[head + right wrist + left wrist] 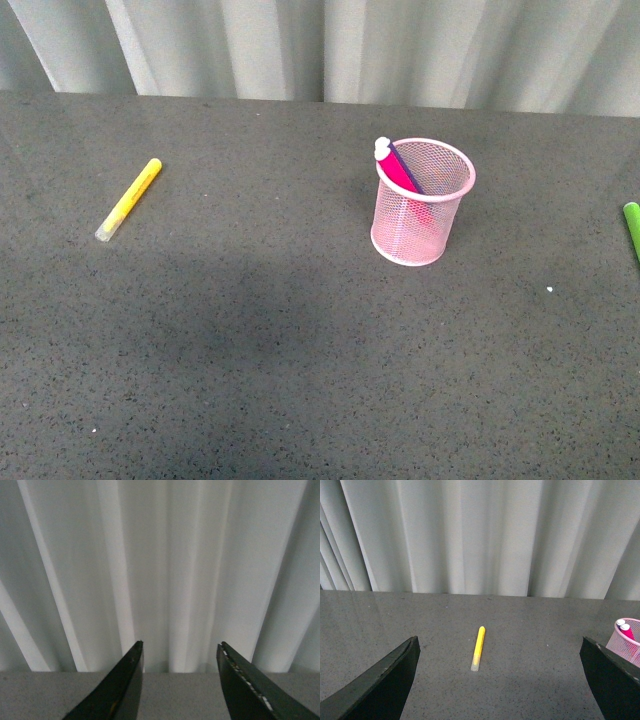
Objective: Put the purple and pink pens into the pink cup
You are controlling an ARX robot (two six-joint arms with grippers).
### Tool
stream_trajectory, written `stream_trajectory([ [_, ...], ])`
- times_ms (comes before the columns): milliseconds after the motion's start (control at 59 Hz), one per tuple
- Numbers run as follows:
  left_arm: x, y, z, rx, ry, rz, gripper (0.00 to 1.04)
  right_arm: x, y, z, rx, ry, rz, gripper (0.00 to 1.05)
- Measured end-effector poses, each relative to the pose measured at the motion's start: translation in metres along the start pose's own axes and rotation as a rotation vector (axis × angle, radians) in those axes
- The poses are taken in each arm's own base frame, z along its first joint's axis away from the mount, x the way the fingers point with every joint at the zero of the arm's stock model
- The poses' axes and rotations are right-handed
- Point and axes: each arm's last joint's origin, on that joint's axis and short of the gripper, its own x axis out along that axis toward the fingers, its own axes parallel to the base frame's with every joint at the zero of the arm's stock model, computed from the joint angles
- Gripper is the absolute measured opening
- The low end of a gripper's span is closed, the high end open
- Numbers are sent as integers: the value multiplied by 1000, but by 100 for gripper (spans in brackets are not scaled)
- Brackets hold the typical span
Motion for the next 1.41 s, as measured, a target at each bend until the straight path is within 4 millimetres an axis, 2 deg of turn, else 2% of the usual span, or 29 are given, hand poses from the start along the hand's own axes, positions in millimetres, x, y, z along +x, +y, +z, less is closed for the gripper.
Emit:
stream_trajectory([
  [136,0,0,0,0,0,0,98,-23,0,-35,-1,38,0,14],
  [204,0,0,0,0,0,1,98,-32,0,-45,-1,41,3,4],
  [458,0,0,0,0,0,0,98,-64,0,-73,-4,41,1,3],
  [797,0,0,0,0,0,0,98,-96,0,-96,-4,40,1,3],
  [1408,0,0,0,0,0,0,98,-124,0,-111,-4,11,0,3],
])
